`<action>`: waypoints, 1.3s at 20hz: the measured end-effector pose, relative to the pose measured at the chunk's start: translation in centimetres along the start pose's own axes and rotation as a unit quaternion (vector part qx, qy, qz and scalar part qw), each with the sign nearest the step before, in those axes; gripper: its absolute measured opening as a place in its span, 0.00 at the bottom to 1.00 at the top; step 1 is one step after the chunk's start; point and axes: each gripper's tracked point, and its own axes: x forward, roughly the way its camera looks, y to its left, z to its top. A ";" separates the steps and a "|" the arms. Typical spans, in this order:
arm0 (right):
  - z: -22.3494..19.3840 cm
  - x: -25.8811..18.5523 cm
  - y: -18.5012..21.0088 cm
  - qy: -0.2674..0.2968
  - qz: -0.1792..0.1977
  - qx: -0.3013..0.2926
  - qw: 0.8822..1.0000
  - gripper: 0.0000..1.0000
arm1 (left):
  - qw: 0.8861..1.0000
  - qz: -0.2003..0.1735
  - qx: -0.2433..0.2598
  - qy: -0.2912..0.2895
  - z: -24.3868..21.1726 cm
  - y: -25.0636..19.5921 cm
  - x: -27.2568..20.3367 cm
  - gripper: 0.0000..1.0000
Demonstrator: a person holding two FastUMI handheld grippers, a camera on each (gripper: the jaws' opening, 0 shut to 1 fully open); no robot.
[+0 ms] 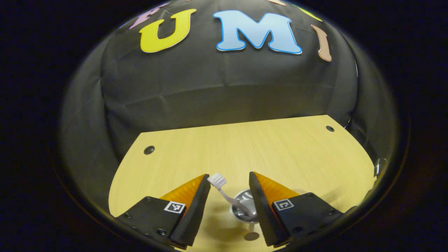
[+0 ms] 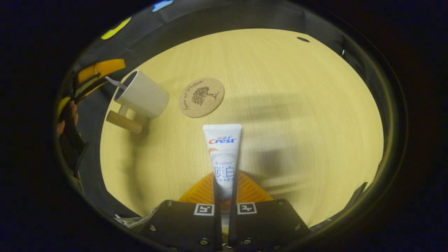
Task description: Put the toothbrush and toothpaste on the desktop into the cup, then pick up the cup and place it on the coaster on the desktop.
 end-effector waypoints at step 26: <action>23.8 -5.4 19.5 -0.239 0.132 -0.030 0.962 0.09 | 0.980 0.173 -0.099 0.011 -9.9 21.7 -23.4 0.77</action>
